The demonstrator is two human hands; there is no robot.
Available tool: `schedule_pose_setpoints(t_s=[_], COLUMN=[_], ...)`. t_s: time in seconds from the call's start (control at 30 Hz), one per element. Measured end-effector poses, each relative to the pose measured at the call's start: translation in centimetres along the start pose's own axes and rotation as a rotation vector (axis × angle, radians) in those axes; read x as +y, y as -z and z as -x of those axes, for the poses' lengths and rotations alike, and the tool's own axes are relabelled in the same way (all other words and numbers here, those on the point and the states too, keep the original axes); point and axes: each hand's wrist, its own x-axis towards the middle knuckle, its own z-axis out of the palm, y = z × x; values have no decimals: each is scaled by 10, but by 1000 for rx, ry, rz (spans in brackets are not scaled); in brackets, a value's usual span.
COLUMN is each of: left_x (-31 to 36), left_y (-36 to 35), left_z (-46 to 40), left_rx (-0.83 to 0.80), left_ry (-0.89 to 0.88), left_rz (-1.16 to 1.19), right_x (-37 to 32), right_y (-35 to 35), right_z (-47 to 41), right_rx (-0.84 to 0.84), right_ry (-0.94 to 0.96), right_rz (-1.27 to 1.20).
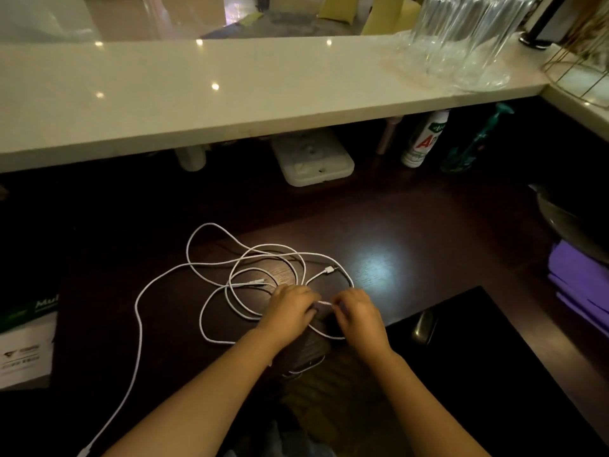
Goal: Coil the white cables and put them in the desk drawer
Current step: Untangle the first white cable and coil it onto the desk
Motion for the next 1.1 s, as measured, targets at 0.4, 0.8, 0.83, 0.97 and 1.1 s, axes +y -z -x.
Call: schedule_pose_setpoints(t_s=[0.4, 0.8, 0.83, 0.97, 1.1], left_x=[13, 24, 19, -7, -30], left_y=[122, 173, 181, 215, 245], left_z=[7, 117, 124, 149, 177], left_rx=[618, 494, 531, 661, 802], left_ry=[385, 271, 254, 134, 46], left_rz=[835, 1451, 1483, 1604, 1675], right_x=[-109, -196, -199, -218, -233], right_y=[99, 103, 100, 91, 80], right_z=[-47, -62, -64, -74, -80], right_rx=[142, 83, 124, 106, -89], right_ry=[-217, 179, 246, 388, 396], right_rz=[-1096, -855, -668, -366, -444])
